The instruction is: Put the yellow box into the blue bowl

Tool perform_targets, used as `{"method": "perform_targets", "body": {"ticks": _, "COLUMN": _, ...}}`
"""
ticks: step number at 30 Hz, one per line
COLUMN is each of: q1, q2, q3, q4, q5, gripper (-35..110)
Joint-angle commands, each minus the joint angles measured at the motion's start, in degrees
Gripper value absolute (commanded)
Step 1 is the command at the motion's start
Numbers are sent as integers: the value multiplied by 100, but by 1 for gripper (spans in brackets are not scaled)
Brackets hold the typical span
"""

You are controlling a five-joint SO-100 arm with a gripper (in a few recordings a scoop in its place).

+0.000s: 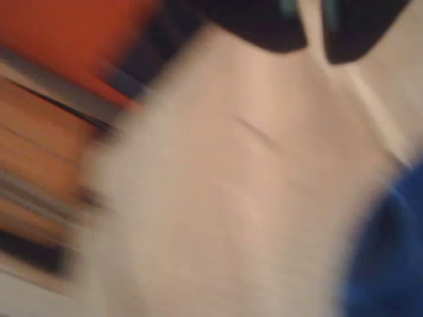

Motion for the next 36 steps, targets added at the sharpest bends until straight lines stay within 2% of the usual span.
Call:
{"method": "perform_targets", "body": {"ticks": 1, "q1": -44, "q2": 1107, "q3": -246, "q4": 396, "q5": 9, "gripper": 0}}
{"method": "perform_targets", "body": {"ticks": 11, "q1": -826, "q2": 2435, "q3": -237, "q4": 1397, "q5": 26, "gripper": 0}}
{"method": "perform_targets", "body": {"ticks": 16, "q1": -1195, "q2": 3243, "q3": 9, "q4": 1433, "q5": 352, "gripper": 0}}
{"method": "perform_targets", "body": {"ticks": 36, "q1": -1397, "q2": 7339, "q3": 3305, "q4": 1424, "q5": 396, "gripper": 0}}
